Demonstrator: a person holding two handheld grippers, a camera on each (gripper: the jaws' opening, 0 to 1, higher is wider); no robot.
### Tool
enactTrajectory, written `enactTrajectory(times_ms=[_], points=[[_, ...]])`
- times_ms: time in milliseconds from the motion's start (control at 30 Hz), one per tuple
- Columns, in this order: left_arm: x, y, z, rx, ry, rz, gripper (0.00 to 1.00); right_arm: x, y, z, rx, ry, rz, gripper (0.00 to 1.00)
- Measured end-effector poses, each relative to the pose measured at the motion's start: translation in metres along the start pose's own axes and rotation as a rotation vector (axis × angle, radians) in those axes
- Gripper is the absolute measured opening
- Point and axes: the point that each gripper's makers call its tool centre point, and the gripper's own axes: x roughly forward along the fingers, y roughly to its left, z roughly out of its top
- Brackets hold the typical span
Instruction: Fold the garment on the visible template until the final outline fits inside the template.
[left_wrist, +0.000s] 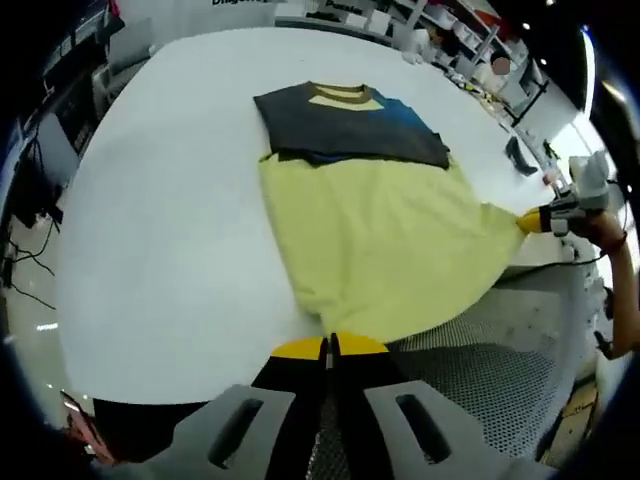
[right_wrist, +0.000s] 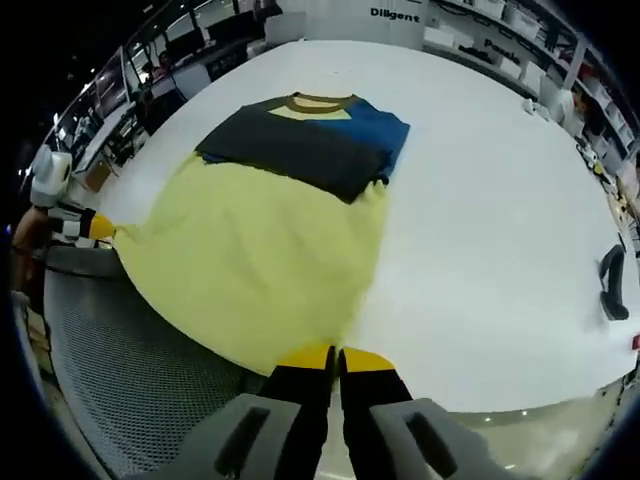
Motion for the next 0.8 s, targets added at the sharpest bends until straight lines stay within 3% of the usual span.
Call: enactTrajectory(times_ms=[133, 167, 367, 667, 800], points=[[-0.004, 0.002, 0.012, -0.023, -0.036, -0.004, 0.05, -0.004, -0.003, 0.010, 0.014, -0.040, -0.011, 0.00], [-0.005, 0.003, 0.019, -0.025, -0.057, -0.007, 0.05, -0.005, -0.005, 0.021, 0.054, -0.106, -0.009, 0.00], [-0.007, 0.006, 0.041, -0.010, -0.130, 0.000, 0.05, -0.016, -0.011, 0.046, 0.087, -0.222, -0.010, 0.00], [-0.013, 0.011, 0.070, -0.040, -0.203, -0.011, 0.05, -0.026, -0.021, 0.077, 0.112, -0.301, -0.023, 0.00], [-0.015, 0.016, 0.084, -0.034, -0.231, 0.003, 0.05, -0.028, -0.023, 0.093, 0.083, -0.319, -0.039, 0.00]])
